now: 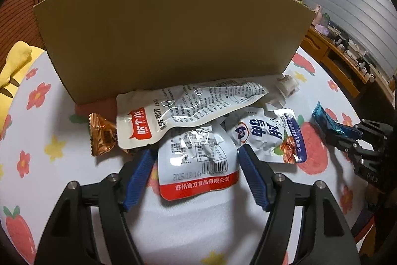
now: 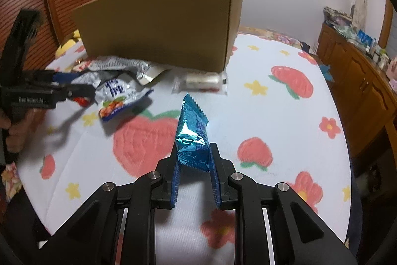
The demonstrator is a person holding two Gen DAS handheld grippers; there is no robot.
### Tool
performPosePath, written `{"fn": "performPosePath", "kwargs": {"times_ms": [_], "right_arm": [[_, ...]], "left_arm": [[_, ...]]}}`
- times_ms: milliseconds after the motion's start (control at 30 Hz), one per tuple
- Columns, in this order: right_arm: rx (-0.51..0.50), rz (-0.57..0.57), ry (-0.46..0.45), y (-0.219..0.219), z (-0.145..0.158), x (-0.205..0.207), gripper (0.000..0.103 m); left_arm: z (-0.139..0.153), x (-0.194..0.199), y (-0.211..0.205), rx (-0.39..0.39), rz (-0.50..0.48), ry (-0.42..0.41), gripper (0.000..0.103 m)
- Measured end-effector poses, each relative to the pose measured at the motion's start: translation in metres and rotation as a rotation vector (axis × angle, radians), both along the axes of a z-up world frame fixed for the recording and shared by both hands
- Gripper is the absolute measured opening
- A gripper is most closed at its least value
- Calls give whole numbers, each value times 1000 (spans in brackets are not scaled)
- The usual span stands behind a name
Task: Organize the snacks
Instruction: 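Grasp the silver pouch with red print with the left tool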
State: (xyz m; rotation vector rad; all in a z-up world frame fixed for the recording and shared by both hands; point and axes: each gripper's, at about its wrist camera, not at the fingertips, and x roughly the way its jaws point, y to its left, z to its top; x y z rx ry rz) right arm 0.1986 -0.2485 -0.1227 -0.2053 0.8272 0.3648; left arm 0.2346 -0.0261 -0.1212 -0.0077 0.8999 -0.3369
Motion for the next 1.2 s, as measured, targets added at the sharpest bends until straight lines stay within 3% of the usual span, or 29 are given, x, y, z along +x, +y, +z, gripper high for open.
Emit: {"fn": "performPosePath", "kwargs": {"times_ms": [67,200,567,900,1133,1200], "right_arm": [[-20,-1,-9,3,-2,-1,20],[-25,-4,-8,5,-4,0,20],[-14,-15,-10,1,-5,-1,21],[-5,-24,-10,0,-6,-2,22],[-2,-23,-10,0,-6,-2,24],[-1,-25,-11,-1,-6,-2,24]], "left_arm": [[-1,-2,-1,10,-7,-4,62],[-1,-8,-1,31,-23,-8,59],[0,-37,15,11,-25,16,60],[1,-24,15,-8,-3,35,65],[-3,-18,4,65,0,20,67],[-4,-20,2,91,-5,6,63]]}}
